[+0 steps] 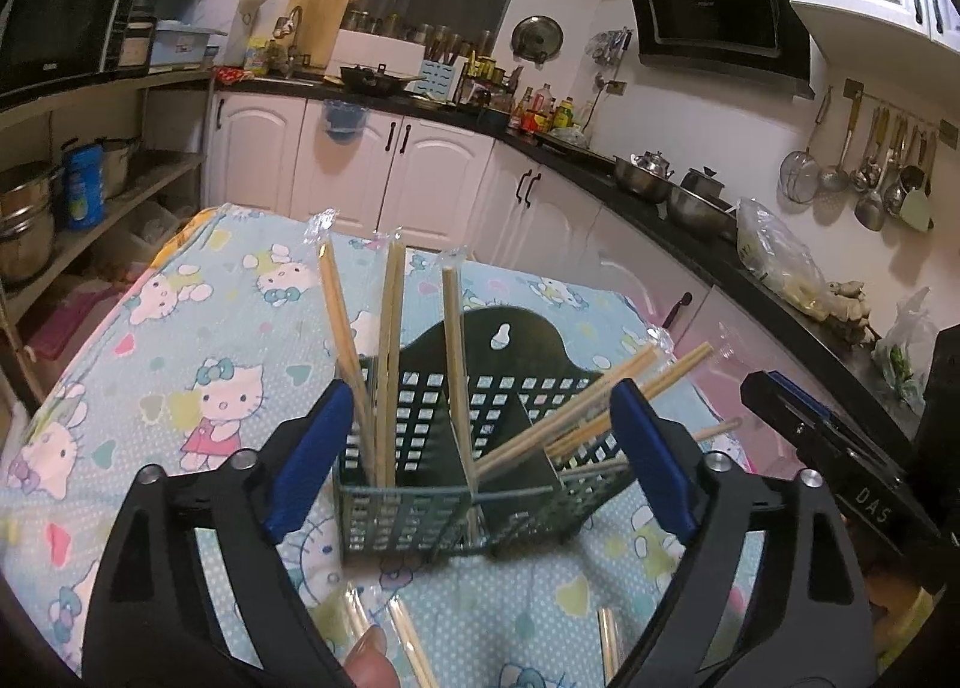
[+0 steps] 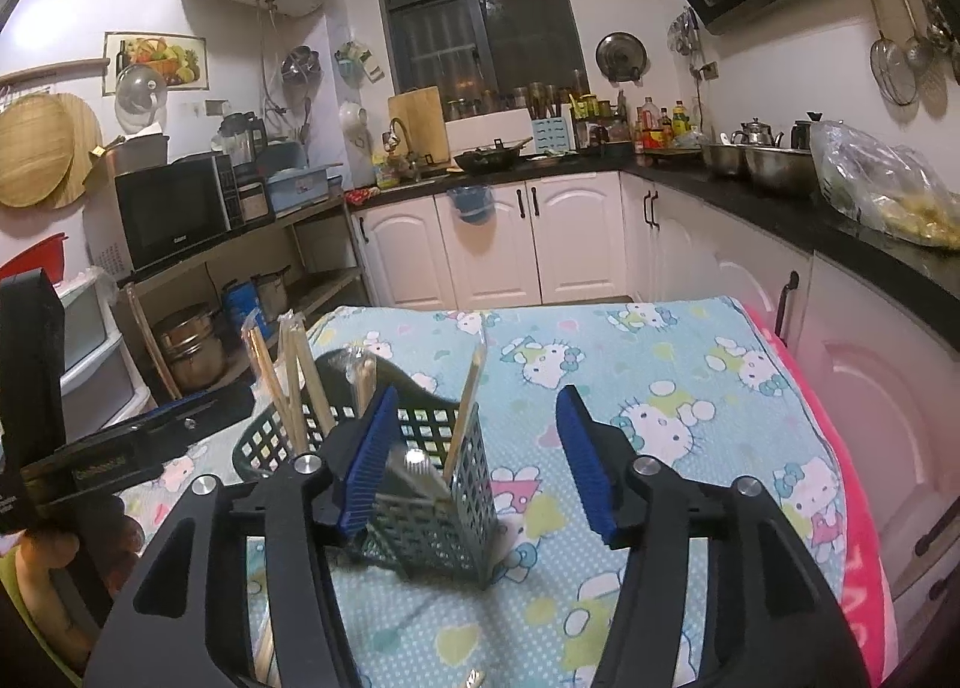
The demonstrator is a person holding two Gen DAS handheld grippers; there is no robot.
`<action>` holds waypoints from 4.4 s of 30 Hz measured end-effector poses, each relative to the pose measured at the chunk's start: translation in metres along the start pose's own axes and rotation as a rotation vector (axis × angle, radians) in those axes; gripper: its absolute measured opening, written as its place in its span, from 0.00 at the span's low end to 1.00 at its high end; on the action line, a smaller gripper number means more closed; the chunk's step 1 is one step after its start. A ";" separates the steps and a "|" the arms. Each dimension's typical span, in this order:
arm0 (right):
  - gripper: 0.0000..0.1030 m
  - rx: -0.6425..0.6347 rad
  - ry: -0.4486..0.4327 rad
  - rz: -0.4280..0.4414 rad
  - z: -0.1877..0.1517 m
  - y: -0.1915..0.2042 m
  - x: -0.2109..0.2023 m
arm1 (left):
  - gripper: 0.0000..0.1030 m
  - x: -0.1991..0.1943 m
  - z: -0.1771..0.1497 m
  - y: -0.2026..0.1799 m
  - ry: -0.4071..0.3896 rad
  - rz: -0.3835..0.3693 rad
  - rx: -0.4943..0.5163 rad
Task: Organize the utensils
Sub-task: 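Move both open tools back toward the remaining wrapped chopsticks on the cloth, then close the right tool on a wrapped chopstick pair while the left tool grasps another pair, then lift the chopsticks with the right tool above the holder while the left tool carries its pair there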
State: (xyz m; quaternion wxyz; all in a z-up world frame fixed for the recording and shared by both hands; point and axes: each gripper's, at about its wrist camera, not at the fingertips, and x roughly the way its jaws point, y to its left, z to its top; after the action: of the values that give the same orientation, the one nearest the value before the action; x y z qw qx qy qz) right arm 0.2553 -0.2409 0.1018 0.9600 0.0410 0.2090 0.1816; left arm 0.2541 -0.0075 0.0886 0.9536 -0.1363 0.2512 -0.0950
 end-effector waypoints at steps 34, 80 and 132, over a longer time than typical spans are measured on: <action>0.60 -0.051 0.128 0.017 -0.057 0.028 -0.039 | 0.88 -0.045 -0.053 0.031 0.078 0.054 -0.049; 0.60 -0.029 0.472 0.046 -0.143 0.027 0.005 | 0.48 0.000 -0.132 0.054 0.420 0.030 -0.087; 0.07 -0.063 0.392 0.155 -0.081 0.066 0.025 | 0.01 -0.001 -0.043 0.076 0.335 0.029 -0.075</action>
State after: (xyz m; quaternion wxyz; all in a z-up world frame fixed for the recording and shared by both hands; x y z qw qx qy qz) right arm 0.2211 -0.1706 0.0292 0.8850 -0.0092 0.3820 0.2661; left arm 0.2403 0.0552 0.0297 0.8940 -0.1503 0.4117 -0.0930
